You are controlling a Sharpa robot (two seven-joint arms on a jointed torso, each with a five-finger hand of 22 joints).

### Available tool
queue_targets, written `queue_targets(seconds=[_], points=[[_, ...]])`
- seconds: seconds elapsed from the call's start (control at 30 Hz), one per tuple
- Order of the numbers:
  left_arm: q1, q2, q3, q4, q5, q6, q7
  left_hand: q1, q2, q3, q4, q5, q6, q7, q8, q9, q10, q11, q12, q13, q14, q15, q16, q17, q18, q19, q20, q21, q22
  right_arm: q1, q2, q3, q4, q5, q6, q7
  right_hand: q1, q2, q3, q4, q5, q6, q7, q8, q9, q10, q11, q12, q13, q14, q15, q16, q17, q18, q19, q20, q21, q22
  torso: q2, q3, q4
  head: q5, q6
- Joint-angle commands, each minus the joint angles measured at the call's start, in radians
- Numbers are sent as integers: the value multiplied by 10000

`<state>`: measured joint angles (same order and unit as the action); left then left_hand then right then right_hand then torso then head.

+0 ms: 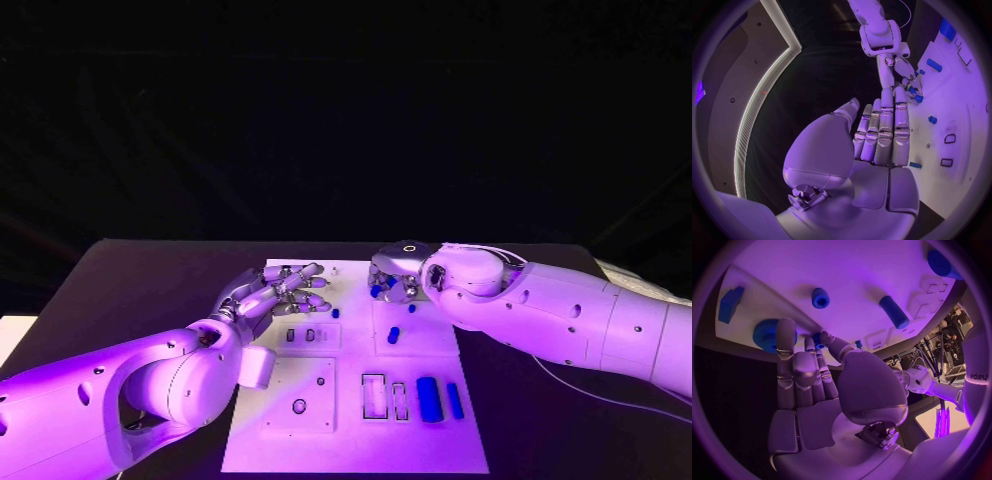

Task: Assemble the parts on the task board

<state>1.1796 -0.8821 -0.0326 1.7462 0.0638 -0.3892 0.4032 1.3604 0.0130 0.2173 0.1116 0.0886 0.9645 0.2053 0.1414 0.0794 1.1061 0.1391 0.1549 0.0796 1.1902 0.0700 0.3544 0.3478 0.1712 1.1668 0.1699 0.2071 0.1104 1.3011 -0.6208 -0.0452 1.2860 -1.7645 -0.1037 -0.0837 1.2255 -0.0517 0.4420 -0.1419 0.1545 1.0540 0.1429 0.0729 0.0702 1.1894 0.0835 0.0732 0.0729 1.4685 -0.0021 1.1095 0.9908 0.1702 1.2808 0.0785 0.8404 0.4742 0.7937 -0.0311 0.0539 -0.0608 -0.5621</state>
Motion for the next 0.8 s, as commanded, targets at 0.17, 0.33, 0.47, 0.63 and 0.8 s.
queue_targets(seconds=[0.17, 0.33, 0.47, 0.63, 0.8], points=[[13, 18, 9, 28, 28, 265, -23, 3, -109, 193, 0, 30, -62, 7, 58, 13, -90, -17, 82, -19, -99, 15, 108, 56, 77, -7, 45, -80, -3, 1, 116, -2, -116, -120, 230, -61, 10, -101, 77, 107, -93, 124, 5, -14, 22, -3, -35, -23, 14, 444, -33, 342, 333, -78, 108, -5, 511, 586, 77, 0, 10, -4, 19], [13, 12, 9, 43, 28, 284, -54, -22, -138, 271, -19, 29, -71, 9, 69, 16, -100, -15, 92, -26, -128, 17, 141, 83, 75, -7, 45, -86, -1, 1, 132, -1, -100, -92, -246, -34, 51, 22, 127, 273, -297, 436, -102, 115, 103, 243, -125, 77, 66, 461, -100, 747, 742, -205, 353, -24, 1339, 1621, 98, -3, 19, -1, 10], [14, 0, 9, 43, 28, 279, -71, -31, -154, 313, -33, 28, -77, 11, 75, 17, -106, -14, 97, -30, -143, 17, 157, 97, 75, -7, 45, -90, 0, 0, 60, 41, 27, 33, -996, -27, 116, 153, 166, 389, -435, 724, -199, 246, 194, 510, -229, 164, 132, 465, -191, 977, 968, -292, 513, -47, 1868, 2288, 121, -4, 21, 7, 16], [14, -15, 9, 16, 28, 275, -84, -37, -170, 371, -55, 27, -84, 11, 84, 18, -112, -13, 104, -35, -161, 17, 178, 115, 75, -8, 44, -94, 2, -1, 4, 135, 153, 199, -1877, -119, 237, 251, 221, 432, -524, 901, -259, 331, 277, 697, -308, 195, 189, 445, -268, 1088, 1061, -347, 592, -66, 2216, 2714, 132, -11, 21, 22, 30], [14, -36, 9, -36, 28, 242, -60, -44, -188, 420, -75, 25, -89, 12, 91, 20, -118, -12, 109, -39, -178, 18, 196, 129, 75, -8, 43, -97, 4, -1, 94, 194, 130, 242, -2439, -445, 319, 264, 249, 429, -539, 953, -271, 355, 324, 745, -326, 173, 210, 395, -285, 1006, 933, -420, 700, -70, 2565, 3200, 145, -19, 36, 39, 52]])
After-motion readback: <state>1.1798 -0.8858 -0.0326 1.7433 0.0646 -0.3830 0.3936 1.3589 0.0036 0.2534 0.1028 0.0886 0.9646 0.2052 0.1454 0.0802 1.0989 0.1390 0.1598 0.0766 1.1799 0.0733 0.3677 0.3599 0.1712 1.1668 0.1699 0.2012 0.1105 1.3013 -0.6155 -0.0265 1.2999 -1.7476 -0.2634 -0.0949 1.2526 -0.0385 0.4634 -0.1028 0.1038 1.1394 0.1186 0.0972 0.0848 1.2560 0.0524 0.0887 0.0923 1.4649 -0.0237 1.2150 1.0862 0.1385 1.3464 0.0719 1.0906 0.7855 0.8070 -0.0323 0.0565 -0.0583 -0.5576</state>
